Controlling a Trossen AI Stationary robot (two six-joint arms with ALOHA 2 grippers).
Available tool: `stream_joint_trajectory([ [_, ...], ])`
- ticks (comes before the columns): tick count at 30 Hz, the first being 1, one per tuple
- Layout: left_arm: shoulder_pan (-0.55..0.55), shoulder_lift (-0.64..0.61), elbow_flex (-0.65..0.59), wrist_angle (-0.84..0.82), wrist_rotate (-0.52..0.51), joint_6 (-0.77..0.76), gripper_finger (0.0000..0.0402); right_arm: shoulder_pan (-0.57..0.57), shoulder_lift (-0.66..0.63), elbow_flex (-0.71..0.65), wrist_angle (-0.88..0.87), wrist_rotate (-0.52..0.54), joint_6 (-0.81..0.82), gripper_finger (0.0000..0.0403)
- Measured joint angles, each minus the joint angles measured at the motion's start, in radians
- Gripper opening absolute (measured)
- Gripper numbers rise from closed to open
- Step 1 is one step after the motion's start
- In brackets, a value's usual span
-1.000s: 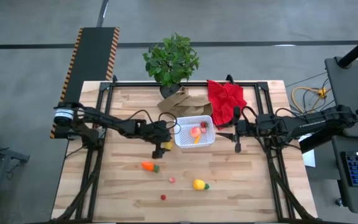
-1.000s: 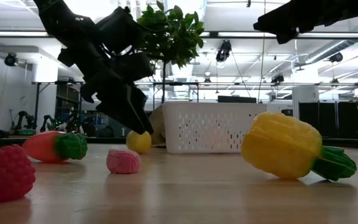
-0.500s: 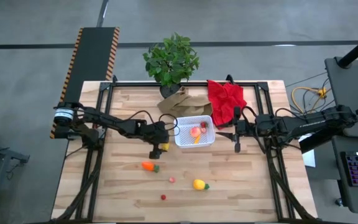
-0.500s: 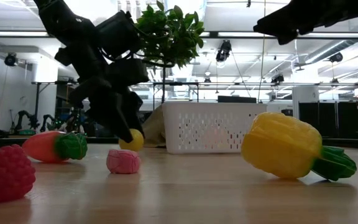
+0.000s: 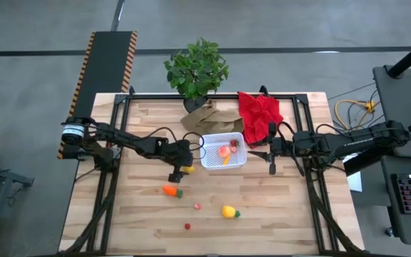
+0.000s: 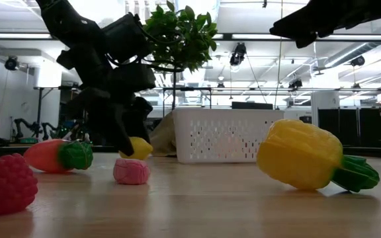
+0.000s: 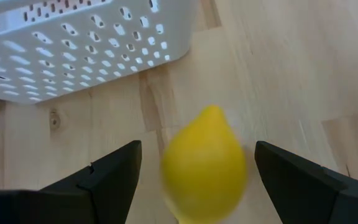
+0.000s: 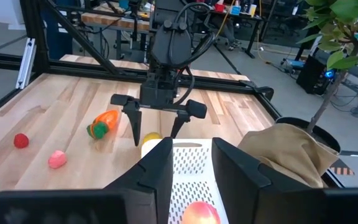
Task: Pick and placing Produce into tupperware
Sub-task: Put the lemon into the bin
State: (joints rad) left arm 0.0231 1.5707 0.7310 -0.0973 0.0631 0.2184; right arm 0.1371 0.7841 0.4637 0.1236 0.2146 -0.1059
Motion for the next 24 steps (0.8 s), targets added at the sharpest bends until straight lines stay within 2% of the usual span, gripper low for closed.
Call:
stream_joint_trajectory([
  [24,0.0,0.026,-0.013,0.045,-0.002,0.01,0.0296,0.0,0.0,0.0,-0.001,0.0,-0.003,0.0097],
])
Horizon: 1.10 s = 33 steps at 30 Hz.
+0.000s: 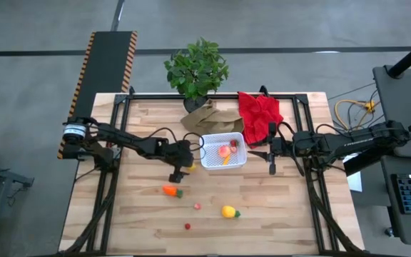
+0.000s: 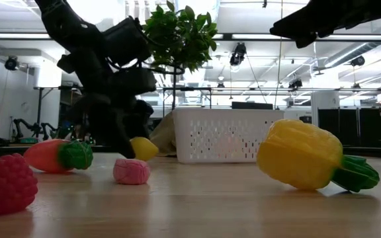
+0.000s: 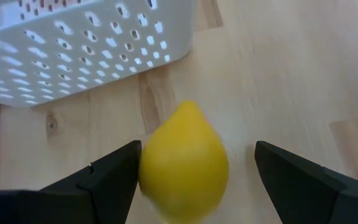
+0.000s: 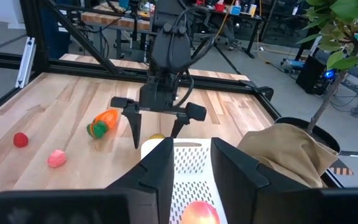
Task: Pick and placing Produce into tupperware
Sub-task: Put the lemon into the bin
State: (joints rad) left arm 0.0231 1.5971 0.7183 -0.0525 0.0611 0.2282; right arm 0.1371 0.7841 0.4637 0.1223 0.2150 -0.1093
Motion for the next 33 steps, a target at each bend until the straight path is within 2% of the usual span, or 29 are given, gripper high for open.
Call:
stream_joint_trajectory([
  [5,0.0,0.028,0.004,-0.003,-0.036,0.014,0.0296,0.0,0.0,0.0,-0.007,0.0,0.0,0.0091],
  [19,0.0,0.051,0.03,0.003,-0.056,0.014,0.0291,0.0,-0.003,0.0,-0.013,0.008,0.0,0.0085],
  [23,0.0,0.053,0.03,0.003,-0.054,0.015,0.0265,0.0,-0.003,0.0,-0.014,0.013,0.0,0.008],
  [30,0.0,0.053,0.03,0.004,-0.065,0.014,0.0195,0.0,-0.003,0.0,-0.014,0.02,0.0,0.0079],
  [33,0.0,0.053,0.031,0.003,-0.066,0.015,0.019,0.0,-0.003,0.0,-0.014,0.023,0.001,0.0082],
])
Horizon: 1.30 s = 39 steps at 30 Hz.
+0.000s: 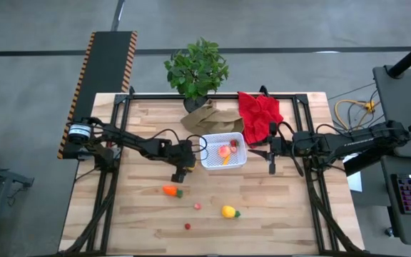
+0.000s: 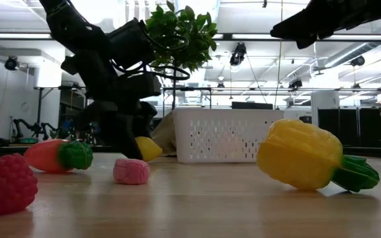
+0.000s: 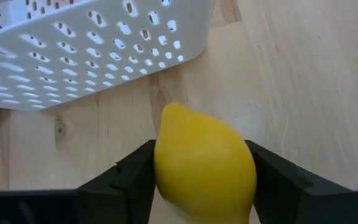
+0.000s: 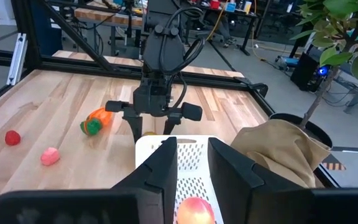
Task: Pick and placing Produce into tupperware
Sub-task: Put the lemon into the bin
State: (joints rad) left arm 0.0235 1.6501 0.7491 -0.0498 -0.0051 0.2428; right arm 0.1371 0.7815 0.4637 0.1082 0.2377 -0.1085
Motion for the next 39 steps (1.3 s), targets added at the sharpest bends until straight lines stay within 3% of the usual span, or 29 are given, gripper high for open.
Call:
stream_joint_trajectory([
  [7,0.001,-0.016,0.002,-0.027,-0.012,0.001,0.019,0.0,0.0,0.0,0.0,0.0,0.0,0.0081],
  [17,0.002,-0.192,0.026,-0.161,-0.085,0.011,0.0192,0.0,0.0,0.0,0.001,0.0,0.0,0.0076],
  [26,0.005,-0.291,0.101,-0.137,-0.161,0.156,0.0193,0.0,0.0,0.0,0.002,0.0,0.0,0.0074],
  [33,0.029,-0.196,0.173,-0.012,-0.161,0.25,0.0194,0.0,-0.001,0.0,0.002,0.0,-0.005,0.007],
  [39,0.046,-0.061,0.253,-0.026,-0.161,0.292,0.0194,0.0,-0.005,0.0,0.002,0.0,-0.005,0.007],
])
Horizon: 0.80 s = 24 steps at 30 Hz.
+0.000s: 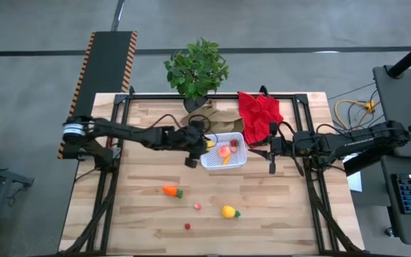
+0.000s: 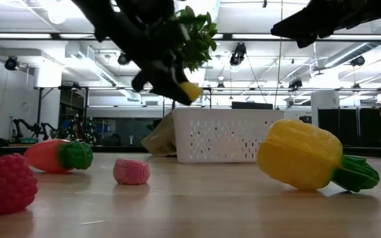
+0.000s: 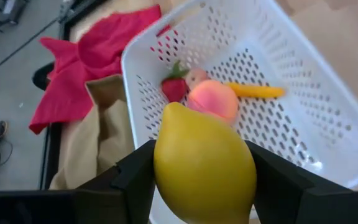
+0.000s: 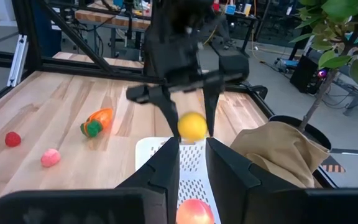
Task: Pick and placing Produce into tupperware
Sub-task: Put the lemon into the bin
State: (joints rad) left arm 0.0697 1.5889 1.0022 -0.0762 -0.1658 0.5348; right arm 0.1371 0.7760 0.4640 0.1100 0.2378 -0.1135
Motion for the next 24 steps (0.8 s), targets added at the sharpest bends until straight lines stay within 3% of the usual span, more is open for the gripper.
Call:
stream_joint_trajectory([
  [12,0.017,0.167,0.115,-0.038,-0.024,0.033,0.0195,0.0,-0.003,0.0,-0.002,0.0,0.0,0.007],
  [18,0.016,0.179,0.117,-0.038,-0.052,0.033,0.0197,0.0,-0.003,0.0,-0.002,0.0,0.0,0.007],
  [24,0.016,0.163,0.114,-0.039,-0.052,0.03,0.0223,0.0,-0.003,0.0,-0.002,0.0,0.0,0.007],
])
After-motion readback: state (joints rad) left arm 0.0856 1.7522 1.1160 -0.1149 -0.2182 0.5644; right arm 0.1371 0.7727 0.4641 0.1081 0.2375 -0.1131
